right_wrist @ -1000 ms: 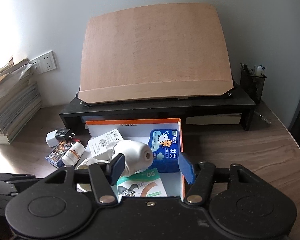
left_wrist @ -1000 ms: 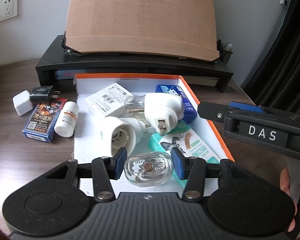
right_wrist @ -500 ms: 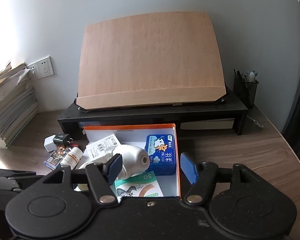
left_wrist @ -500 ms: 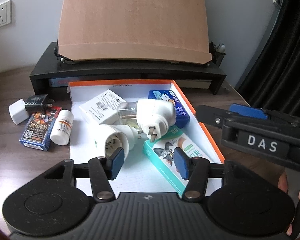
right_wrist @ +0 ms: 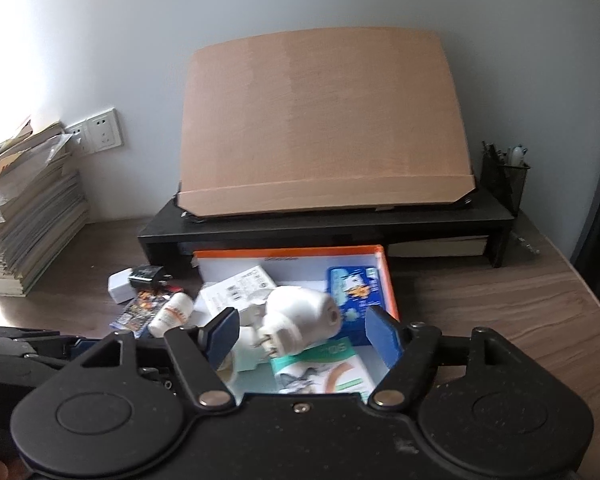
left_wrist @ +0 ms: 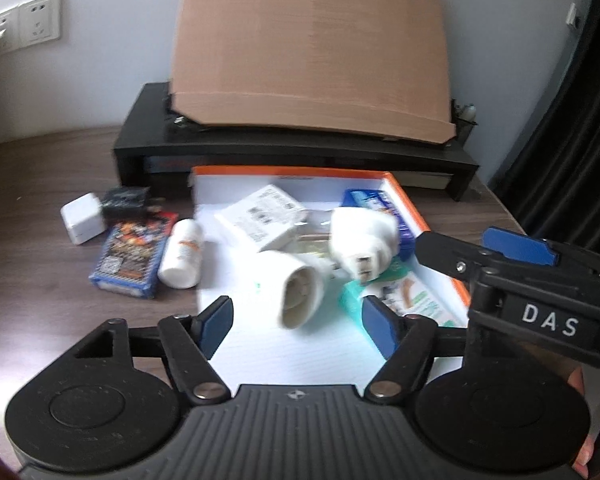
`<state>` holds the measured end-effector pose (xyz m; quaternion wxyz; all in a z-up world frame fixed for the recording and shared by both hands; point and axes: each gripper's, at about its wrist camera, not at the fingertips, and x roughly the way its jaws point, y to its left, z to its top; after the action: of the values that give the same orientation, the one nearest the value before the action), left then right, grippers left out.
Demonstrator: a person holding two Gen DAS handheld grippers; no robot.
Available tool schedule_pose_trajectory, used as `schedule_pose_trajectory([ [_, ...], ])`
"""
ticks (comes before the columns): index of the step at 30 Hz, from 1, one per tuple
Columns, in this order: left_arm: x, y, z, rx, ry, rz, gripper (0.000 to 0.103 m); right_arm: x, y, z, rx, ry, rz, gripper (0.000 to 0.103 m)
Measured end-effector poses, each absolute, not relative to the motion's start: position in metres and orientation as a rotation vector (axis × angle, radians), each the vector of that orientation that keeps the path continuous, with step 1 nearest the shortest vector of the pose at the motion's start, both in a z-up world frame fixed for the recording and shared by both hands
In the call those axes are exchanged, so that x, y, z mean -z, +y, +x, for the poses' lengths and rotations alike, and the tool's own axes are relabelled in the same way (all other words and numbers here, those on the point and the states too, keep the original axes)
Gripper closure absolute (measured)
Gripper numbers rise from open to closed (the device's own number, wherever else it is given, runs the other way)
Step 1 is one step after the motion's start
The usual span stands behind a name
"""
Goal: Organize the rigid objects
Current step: 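Lower and release the glass bottle into the tray with the left tool, then grasp the white pill bottle with the right tool while the left tool reaches for the white charger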
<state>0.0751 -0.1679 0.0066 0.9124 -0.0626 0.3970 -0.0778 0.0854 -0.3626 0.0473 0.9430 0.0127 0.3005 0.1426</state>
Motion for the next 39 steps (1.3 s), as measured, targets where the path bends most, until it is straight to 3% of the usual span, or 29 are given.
schedule_pose_trajectory([
  [23, 0.009, -0.034, 0.066, -0.025, 0.901, -0.229, 0.023, -0.018, -0.251, 0.092, -0.359, 0.734, -0.004, 0.019],
  [35, 0.02, 0.005, 0.082, -0.067, 0.93, -0.268, 0.021, -0.001, -0.203, 0.147, -0.325, 0.82, -0.019, 0.02],
  [39, 0.025, 0.017, 0.093, -0.08, 0.937, -0.278, 0.02, 0.012, -0.186, 0.167, -0.301, 0.865, -0.052, 0.031],
])
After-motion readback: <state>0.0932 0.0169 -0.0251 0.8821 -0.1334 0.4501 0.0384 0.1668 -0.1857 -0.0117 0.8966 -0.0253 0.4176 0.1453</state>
